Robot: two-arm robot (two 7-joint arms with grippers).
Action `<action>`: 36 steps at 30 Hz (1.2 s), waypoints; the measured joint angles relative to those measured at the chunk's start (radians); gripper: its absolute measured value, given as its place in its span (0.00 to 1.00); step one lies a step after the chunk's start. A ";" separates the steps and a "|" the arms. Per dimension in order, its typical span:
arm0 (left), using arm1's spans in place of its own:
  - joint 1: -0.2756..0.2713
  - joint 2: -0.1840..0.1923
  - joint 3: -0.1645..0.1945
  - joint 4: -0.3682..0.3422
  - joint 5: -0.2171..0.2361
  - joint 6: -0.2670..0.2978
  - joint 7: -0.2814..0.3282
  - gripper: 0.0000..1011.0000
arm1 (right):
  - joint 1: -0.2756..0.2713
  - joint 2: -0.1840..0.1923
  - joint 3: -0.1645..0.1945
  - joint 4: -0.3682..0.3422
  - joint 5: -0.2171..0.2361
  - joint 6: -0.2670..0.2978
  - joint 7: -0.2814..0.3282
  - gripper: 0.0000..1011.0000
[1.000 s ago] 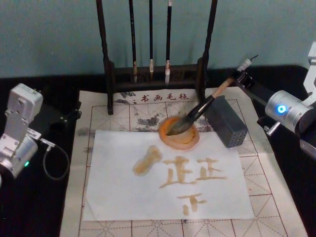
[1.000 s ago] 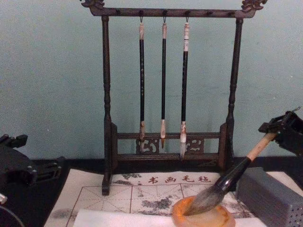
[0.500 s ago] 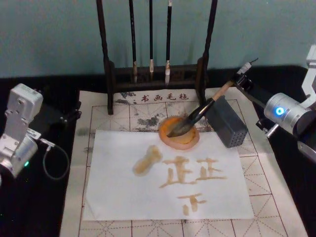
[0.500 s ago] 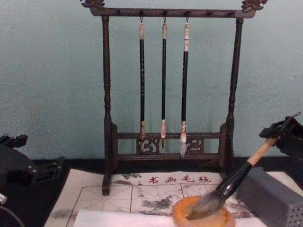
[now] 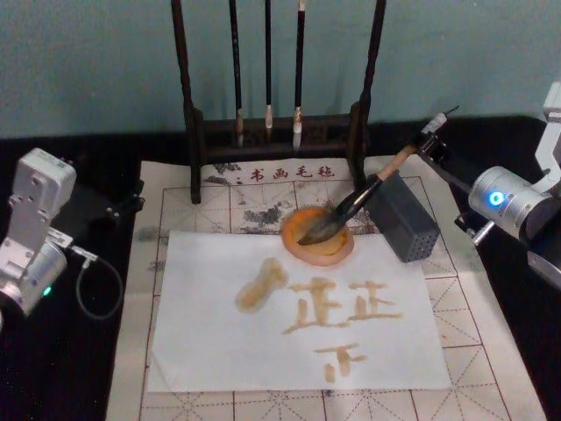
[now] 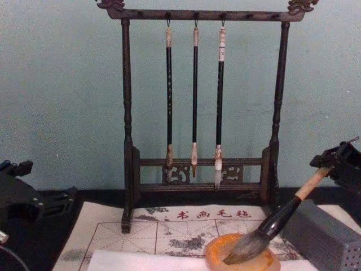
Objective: Pick up the brush from the inkstone, write on the paper, then place the brush back to its original position.
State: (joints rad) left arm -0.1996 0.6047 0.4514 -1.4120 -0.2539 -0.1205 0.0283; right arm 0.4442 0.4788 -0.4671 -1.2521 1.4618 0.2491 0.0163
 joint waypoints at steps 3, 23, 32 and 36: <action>0.000 0.000 0.000 0.000 0.000 0.000 0.000 0.99 | 0.002 0.005 -0.009 -0.001 0.000 -0.008 -0.004 0.19; 0.000 0.000 0.000 0.000 0.000 0.000 0.000 0.99 | 0.002 0.004 -0.006 -0.001 -0.002 -0.006 -0.003 0.19; 0.000 0.000 0.000 0.000 0.000 0.000 0.000 0.99 | 0.002 0.003 -0.005 -0.001 -0.002 -0.005 -0.001 0.27; 0.000 0.000 0.000 0.000 0.000 0.000 0.000 0.99 | 0.001 0.003 -0.005 -0.001 -0.002 -0.004 -0.001 0.42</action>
State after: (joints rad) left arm -0.1995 0.6047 0.4514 -1.4120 -0.2539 -0.1206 0.0283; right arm 0.4456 0.4816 -0.4717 -1.2535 1.4600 0.2448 0.0151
